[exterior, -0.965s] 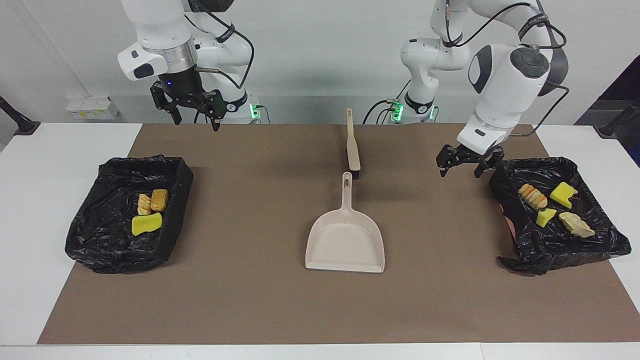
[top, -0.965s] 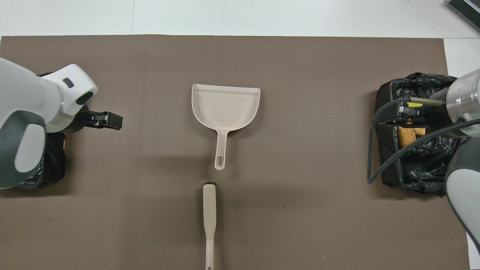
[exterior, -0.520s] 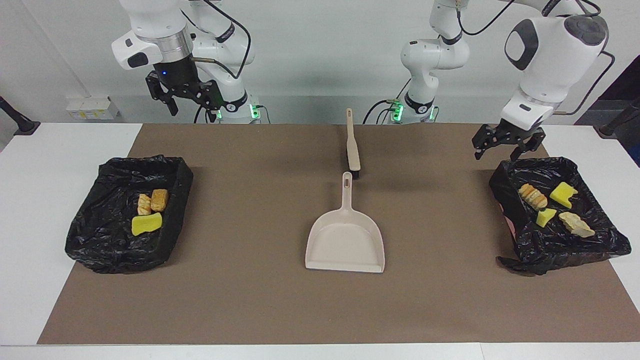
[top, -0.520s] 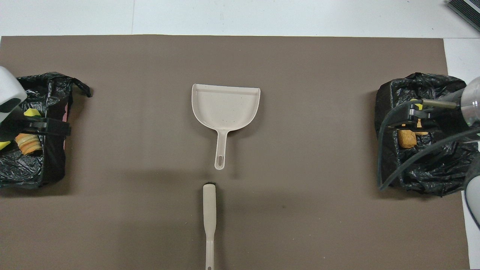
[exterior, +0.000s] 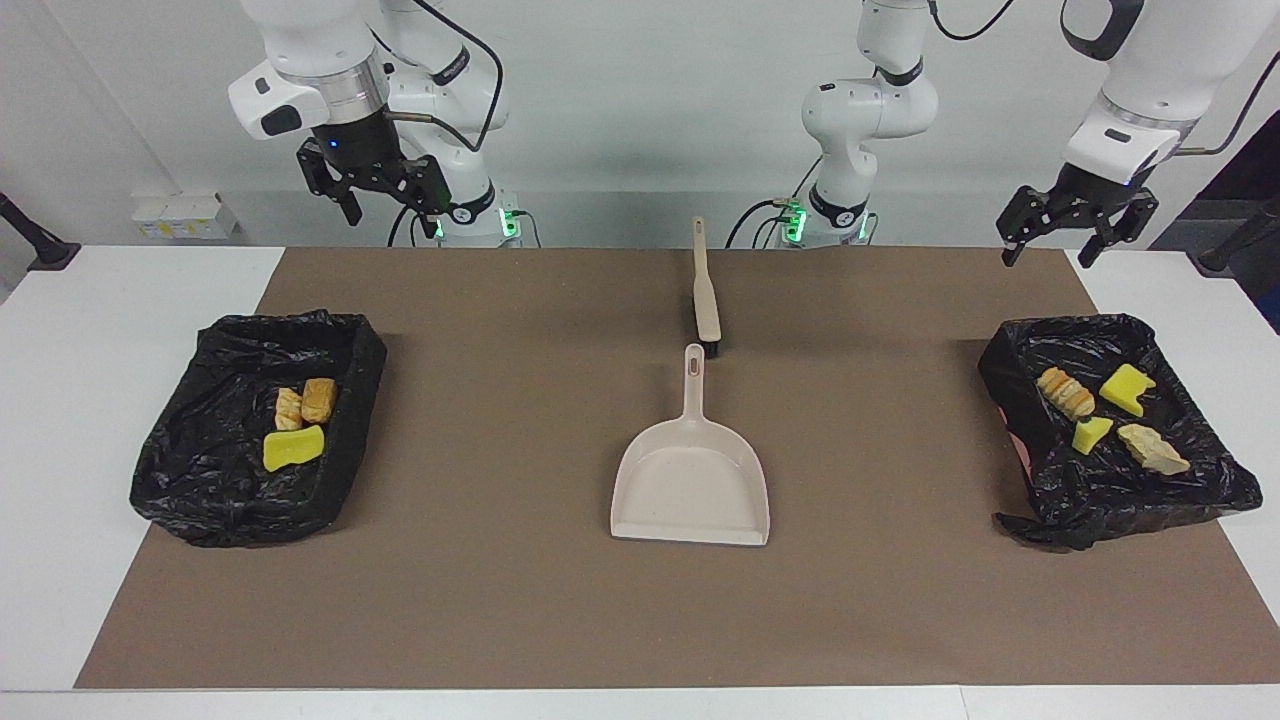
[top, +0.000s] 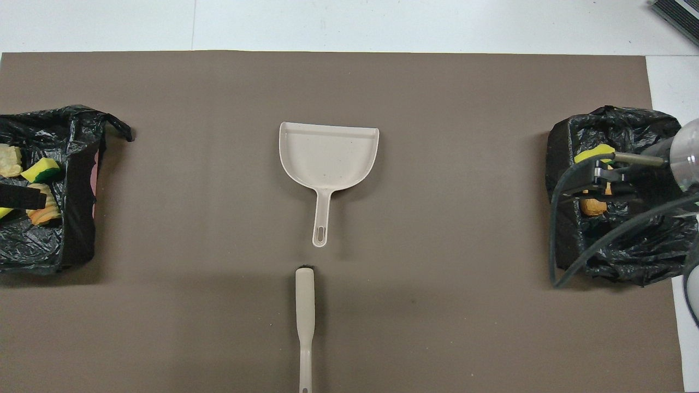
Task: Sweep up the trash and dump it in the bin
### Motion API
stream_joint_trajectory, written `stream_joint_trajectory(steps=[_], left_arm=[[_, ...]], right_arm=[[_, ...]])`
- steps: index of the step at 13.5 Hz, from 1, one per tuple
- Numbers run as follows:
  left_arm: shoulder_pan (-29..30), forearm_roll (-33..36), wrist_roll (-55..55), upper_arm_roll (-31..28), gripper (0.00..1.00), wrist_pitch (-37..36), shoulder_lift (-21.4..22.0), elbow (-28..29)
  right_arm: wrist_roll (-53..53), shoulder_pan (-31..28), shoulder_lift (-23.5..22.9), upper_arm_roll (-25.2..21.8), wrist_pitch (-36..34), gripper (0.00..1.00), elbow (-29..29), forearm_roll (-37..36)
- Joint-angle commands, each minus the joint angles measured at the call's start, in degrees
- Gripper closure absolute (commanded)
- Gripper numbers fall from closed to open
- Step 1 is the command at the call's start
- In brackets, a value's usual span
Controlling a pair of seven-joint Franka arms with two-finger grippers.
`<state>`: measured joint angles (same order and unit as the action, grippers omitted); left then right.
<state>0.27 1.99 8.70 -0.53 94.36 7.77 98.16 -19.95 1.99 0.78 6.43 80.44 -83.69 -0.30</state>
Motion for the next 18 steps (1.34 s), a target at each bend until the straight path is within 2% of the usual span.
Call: stream_joint_trajectory(steps=[1, 3, 18], left_arm=[[-0.45, -1.00, 0.00, 0.44, 0.00, -5.13, -0.92, -5.76], [-0.45, -1.98, -1.75, 0.61, 0.00, -8.14, -1.79, -8.51], [-3.70, -2.16, -6.15, 0.97, 0.00, -8.32, 0.66, -4.56]], right_arm=[[4.04, -1.81, 1.15, -0.01, 0.06, 0.00, -1.13, 1.62], [5.01, -1.99, 0.80, -0.19, 1.37, 0.00, -0.95, 1.10], [4.66, -1.81, 0.88, -0.28, 3.05, 0.00, -1.22, 0.39]])
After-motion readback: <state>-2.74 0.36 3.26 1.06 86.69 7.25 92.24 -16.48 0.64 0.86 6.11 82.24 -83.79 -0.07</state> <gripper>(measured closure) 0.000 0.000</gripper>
